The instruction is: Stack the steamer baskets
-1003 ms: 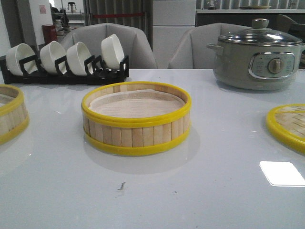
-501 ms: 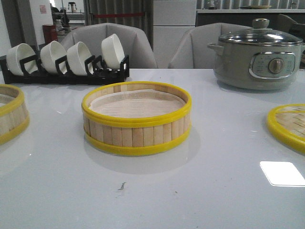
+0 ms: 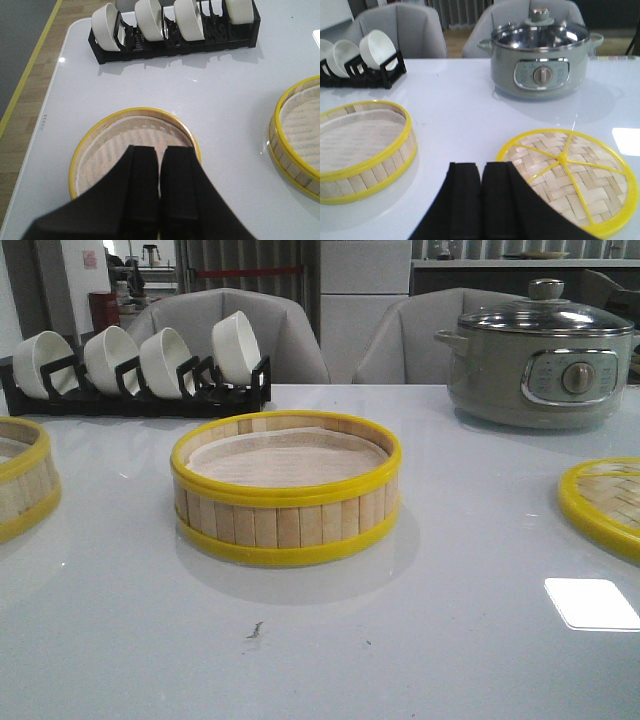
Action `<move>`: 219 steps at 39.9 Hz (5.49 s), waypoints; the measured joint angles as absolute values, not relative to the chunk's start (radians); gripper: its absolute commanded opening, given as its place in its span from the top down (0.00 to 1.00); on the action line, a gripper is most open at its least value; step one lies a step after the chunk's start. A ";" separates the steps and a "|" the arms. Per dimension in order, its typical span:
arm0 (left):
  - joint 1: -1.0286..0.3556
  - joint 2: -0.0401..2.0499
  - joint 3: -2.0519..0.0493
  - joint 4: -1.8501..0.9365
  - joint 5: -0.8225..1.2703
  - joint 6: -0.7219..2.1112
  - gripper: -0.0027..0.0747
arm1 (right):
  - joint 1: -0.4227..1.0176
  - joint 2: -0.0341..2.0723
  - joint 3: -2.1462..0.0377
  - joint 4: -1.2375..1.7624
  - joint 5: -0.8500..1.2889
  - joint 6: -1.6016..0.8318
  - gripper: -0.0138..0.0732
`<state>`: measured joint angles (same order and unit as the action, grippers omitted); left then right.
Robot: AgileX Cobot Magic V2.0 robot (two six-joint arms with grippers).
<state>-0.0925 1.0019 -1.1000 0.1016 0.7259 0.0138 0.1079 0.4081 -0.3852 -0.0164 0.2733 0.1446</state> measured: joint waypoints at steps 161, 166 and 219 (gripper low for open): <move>-0.162 1.842 -1.243 -0.047 0.605 0.014 0.41 | 0.108 0.872 -0.779 -0.013 0.412 0.148 0.22; -0.162 1.842 -1.243 -0.042 0.606 0.014 0.41 | 0.108 0.872 -0.779 -0.013 0.419 0.148 0.22; -0.124 1.862 -1.243 -0.035 0.611 0.014 0.50 | 0.108 0.872 -0.779 -0.013 0.419 0.148 0.22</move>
